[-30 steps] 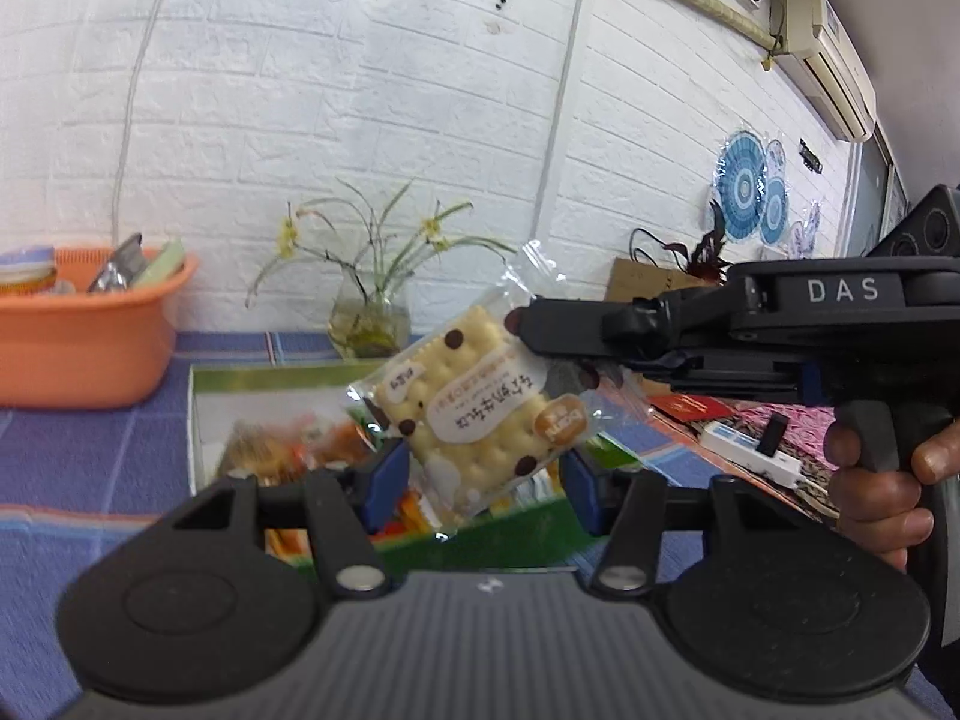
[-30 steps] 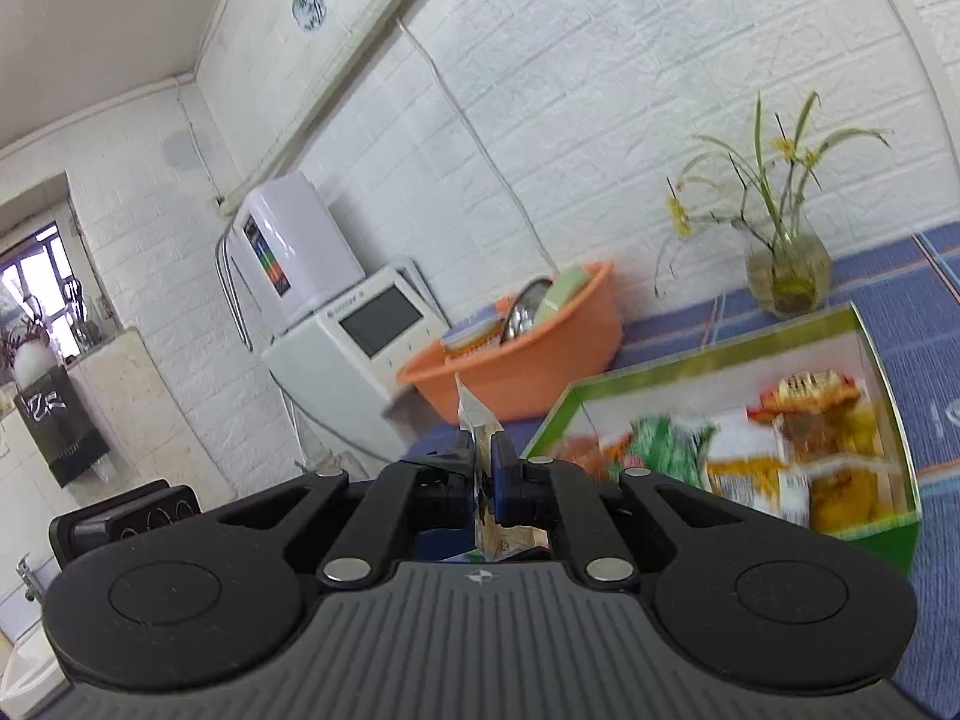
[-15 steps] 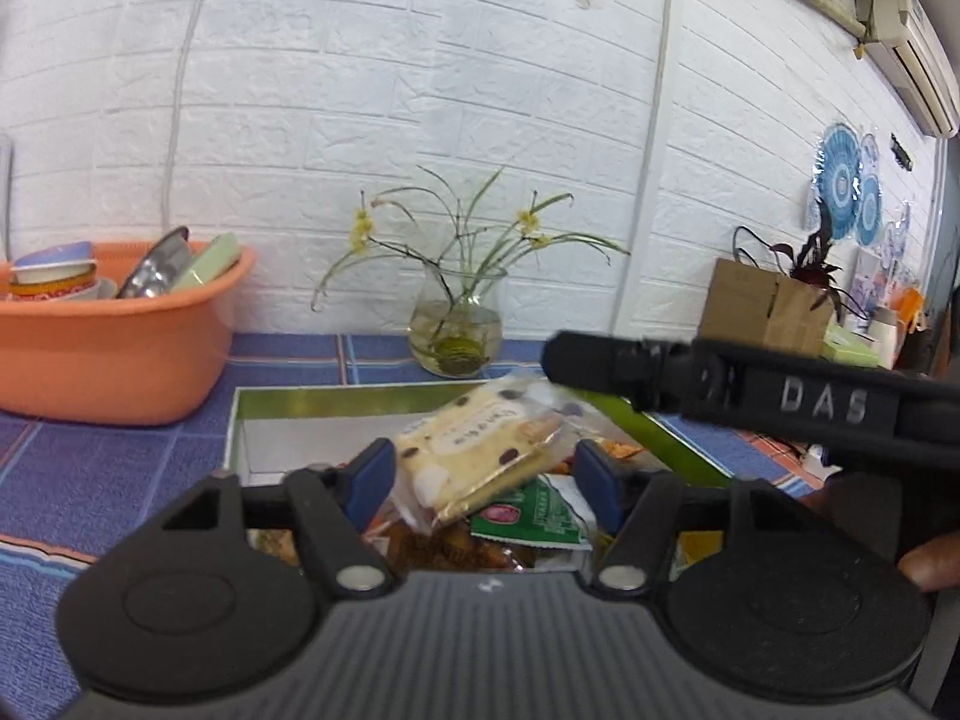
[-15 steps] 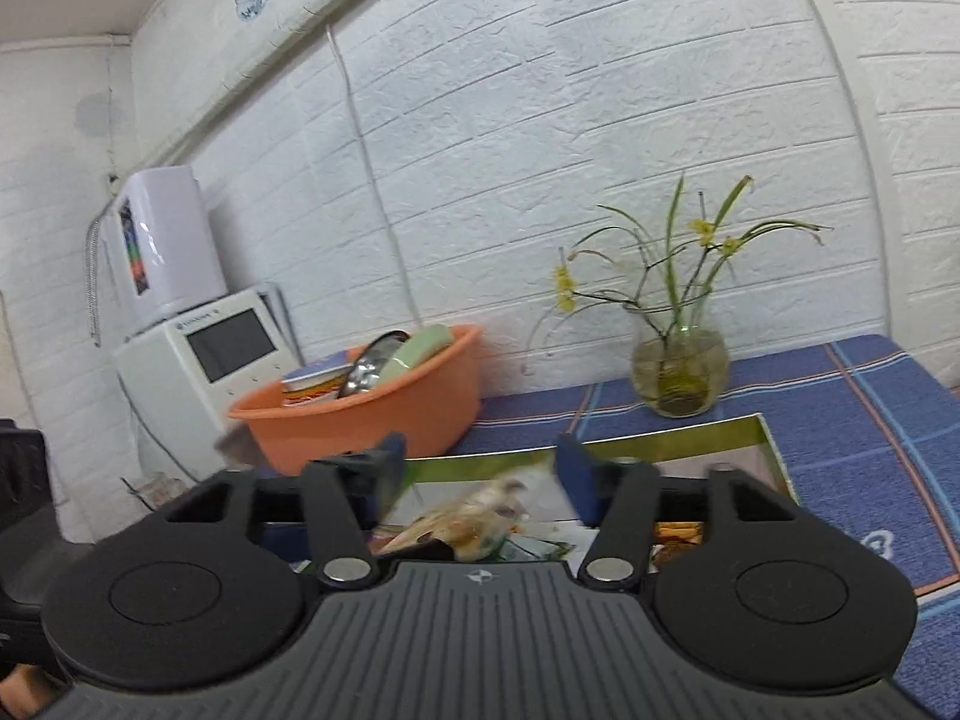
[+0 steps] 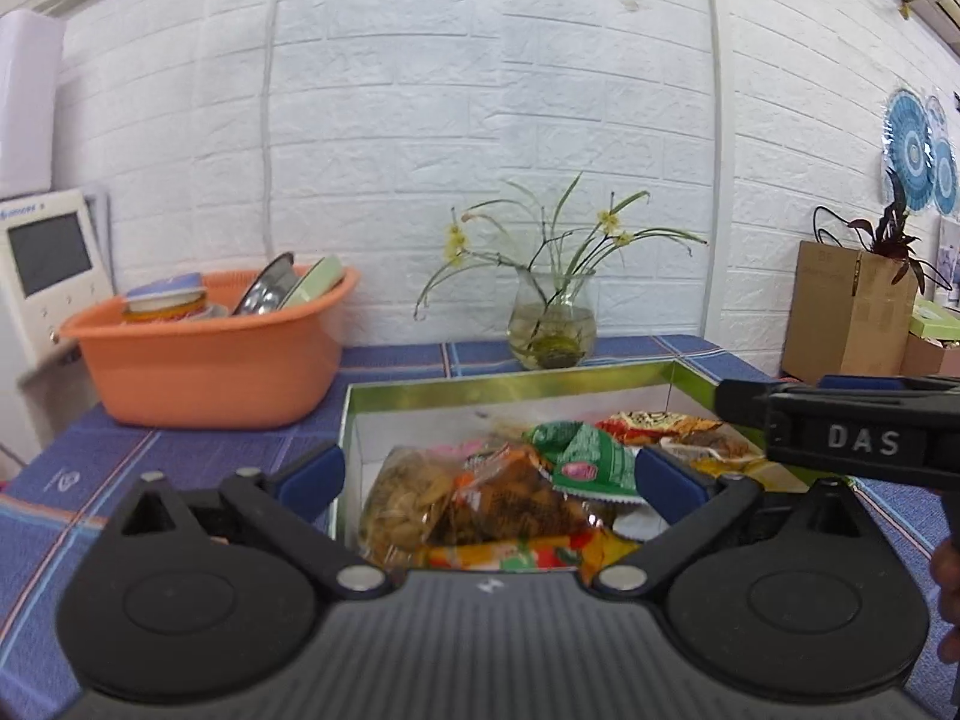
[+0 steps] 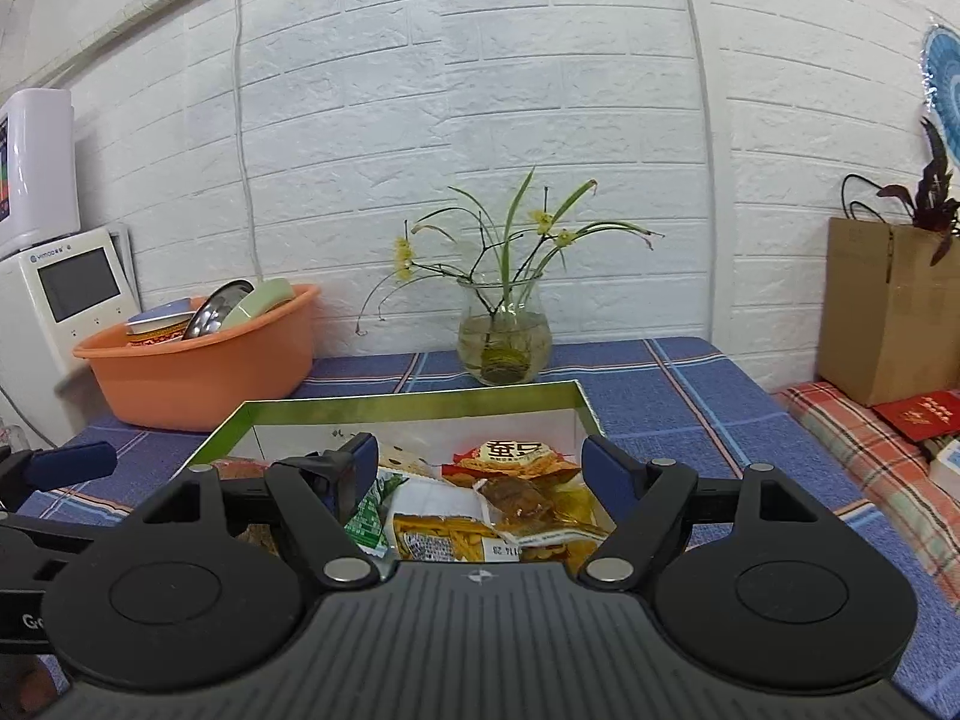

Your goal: Organize snacks

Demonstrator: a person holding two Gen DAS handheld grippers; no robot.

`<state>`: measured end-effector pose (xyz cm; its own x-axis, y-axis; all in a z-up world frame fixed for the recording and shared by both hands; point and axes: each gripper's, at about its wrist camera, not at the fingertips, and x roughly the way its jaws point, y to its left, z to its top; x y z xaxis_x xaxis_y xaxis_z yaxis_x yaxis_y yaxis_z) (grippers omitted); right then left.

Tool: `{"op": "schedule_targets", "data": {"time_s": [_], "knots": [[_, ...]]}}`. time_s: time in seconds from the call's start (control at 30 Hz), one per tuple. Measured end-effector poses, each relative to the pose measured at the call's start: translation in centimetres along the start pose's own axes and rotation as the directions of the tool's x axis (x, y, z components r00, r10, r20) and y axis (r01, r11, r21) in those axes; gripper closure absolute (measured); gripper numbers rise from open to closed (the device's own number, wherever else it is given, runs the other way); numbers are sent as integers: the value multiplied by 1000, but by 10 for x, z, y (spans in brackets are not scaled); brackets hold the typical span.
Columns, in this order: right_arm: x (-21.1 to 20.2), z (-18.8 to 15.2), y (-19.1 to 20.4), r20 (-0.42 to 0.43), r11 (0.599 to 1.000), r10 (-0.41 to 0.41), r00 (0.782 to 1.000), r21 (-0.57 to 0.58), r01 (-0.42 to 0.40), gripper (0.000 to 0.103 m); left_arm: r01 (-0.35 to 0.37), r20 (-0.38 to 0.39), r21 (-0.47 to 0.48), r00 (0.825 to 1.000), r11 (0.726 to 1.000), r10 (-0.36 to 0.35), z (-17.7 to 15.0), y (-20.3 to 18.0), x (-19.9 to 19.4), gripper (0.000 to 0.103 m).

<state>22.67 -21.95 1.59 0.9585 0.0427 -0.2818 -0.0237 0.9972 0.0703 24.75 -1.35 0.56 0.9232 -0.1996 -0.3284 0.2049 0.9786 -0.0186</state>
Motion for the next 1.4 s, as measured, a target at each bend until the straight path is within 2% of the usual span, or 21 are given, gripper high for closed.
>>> {"op": "schedule_targets", "data": {"time_s": [0.13, 0.23, 0.33, 0.47, 0.57, 0.7, 0.83, 1.1, 1.2, 1.4], "knots": [[-30, -8, 5, 45, 999, -43, 998, -18, 43, 0, -26, -29, -66, 999, 998, 24, -11, 7, -23, 0], [-51, -18, 9, 38, 996, -84, 996, -5, 84, 0, -46, -43, -96, 998, 994, 42, -24, 10, -46, 0], [-75, -32, 8, 54, 998, -59, 997, 20, 59, 0, -72, -66, -100, 996, 992, 66, -38, 9, -68, 0], [-110, -48, 3, 112, 996, 33, 993, 73, -42, 0, -99, -41, -72, 995, 993, 96, -54, 3, -99, 0], [-125, -57, 1, 108, 993, 1, 994, 113, -13, 0, -137, -39, -30, 990, 990, 136, -61, -5, -110, 0], [-134, -65, -4, 58, 992, -48, 997, 118, 41, 0, -137, -80, -11, 987, 990, 136, -69, -12, -113, 0], [-143, -69, -13, 11, 985, -84, 996, 150, 81, 0, -152, -86, 30, 984, 988, 154, -72, -20, -118, 0], [-167, -78, -13, -9, 992, -66, 998, 103, 67, 0, -197, -31, 42, 980, 980, 198, -76, -40, -150, 0], [-171, -85, -7, -12, 996, -57, 998, 67, 58, 0, -223, -19, 92, 974, 970, 226, -82, -52, -155, 0], [-174, -91, -6, -11, 996, -65, 998, 63, 66, 0, -163, -78, 163, 981, 973, 178, -93, -70, -152, 0]]}}
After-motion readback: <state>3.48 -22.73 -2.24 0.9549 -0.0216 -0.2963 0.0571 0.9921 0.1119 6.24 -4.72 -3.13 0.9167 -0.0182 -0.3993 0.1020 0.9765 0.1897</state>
